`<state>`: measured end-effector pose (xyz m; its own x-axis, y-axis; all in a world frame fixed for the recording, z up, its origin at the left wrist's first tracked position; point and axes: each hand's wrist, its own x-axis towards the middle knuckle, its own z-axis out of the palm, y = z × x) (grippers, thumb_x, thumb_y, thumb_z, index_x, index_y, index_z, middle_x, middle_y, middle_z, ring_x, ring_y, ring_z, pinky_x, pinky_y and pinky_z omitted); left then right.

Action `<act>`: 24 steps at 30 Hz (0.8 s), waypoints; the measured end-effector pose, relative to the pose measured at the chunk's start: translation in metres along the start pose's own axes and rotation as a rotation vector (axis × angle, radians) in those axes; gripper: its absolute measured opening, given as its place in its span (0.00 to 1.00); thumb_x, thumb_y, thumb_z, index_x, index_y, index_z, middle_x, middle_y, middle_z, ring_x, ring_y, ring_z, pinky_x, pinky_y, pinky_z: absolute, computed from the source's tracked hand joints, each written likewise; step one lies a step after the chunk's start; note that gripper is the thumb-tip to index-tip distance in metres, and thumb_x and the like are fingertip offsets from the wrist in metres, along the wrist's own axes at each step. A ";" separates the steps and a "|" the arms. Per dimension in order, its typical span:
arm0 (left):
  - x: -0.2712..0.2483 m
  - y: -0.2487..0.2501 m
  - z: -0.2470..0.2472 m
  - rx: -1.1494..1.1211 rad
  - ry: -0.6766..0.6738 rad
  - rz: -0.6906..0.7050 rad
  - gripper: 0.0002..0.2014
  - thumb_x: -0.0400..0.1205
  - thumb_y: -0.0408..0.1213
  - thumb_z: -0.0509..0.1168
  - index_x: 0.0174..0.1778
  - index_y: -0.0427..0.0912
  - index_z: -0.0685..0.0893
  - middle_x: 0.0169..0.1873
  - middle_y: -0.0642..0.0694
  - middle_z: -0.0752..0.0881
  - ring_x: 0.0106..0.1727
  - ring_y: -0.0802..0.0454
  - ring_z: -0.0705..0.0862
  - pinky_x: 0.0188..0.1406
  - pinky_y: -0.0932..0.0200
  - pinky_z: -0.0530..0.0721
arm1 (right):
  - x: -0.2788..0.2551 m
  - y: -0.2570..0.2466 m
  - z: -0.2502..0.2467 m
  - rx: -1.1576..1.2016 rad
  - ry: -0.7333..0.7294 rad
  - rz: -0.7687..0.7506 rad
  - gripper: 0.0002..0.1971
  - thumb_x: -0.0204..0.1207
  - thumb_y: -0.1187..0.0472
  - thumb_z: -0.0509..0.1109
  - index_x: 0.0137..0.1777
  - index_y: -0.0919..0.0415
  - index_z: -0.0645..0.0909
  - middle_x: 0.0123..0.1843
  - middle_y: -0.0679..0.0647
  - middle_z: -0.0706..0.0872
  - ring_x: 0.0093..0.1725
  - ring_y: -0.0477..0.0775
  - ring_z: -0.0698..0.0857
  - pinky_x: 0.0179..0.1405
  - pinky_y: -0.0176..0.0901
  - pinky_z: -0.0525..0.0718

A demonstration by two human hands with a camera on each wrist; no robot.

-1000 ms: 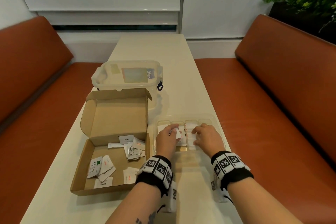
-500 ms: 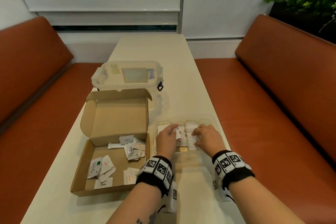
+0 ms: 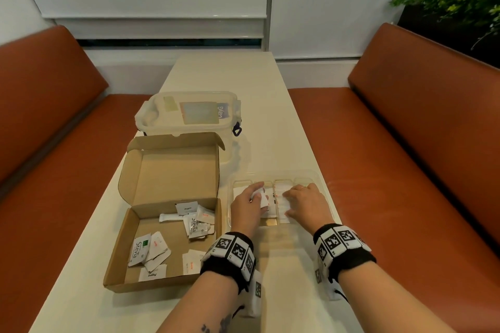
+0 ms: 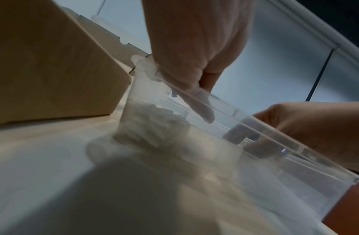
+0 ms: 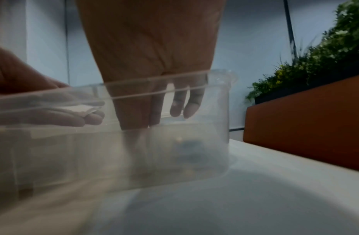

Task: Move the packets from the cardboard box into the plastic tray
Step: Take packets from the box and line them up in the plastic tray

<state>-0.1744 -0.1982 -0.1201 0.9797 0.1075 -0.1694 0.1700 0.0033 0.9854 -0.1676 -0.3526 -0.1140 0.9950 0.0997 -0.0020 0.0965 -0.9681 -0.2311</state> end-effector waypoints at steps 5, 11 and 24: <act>0.000 0.004 -0.002 -0.092 -0.022 -0.043 0.22 0.83 0.25 0.60 0.68 0.54 0.78 0.54 0.40 0.77 0.53 0.44 0.84 0.46 0.54 0.90 | -0.008 -0.017 -0.008 0.499 0.130 0.043 0.06 0.75 0.50 0.72 0.46 0.50 0.85 0.44 0.43 0.87 0.43 0.41 0.80 0.46 0.39 0.76; -0.002 0.012 -0.002 -0.288 -0.063 -0.084 0.11 0.84 0.27 0.61 0.56 0.46 0.82 0.50 0.40 0.78 0.48 0.44 0.85 0.38 0.58 0.90 | -0.009 -0.034 -0.008 0.945 0.060 0.168 0.09 0.68 0.61 0.79 0.42 0.55 0.81 0.30 0.47 0.81 0.30 0.41 0.78 0.28 0.23 0.73; -0.003 0.013 0.001 -0.220 -0.051 -0.113 0.15 0.84 0.26 0.56 0.41 0.43 0.86 0.47 0.43 0.84 0.51 0.47 0.83 0.42 0.57 0.89 | 0.000 -0.016 -0.028 0.950 0.079 0.191 0.03 0.73 0.63 0.75 0.38 0.57 0.86 0.31 0.45 0.84 0.33 0.40 0.80 0.35 0.30 0.74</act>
<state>-0.1749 -0.1995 -0.1073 0.9609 0.0437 -0.2736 0.2568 0.2298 0.9387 -0.1684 -0.3436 -0.0828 0.9940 -0.0890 -0.0639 -0.0928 -0.3743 -0.9227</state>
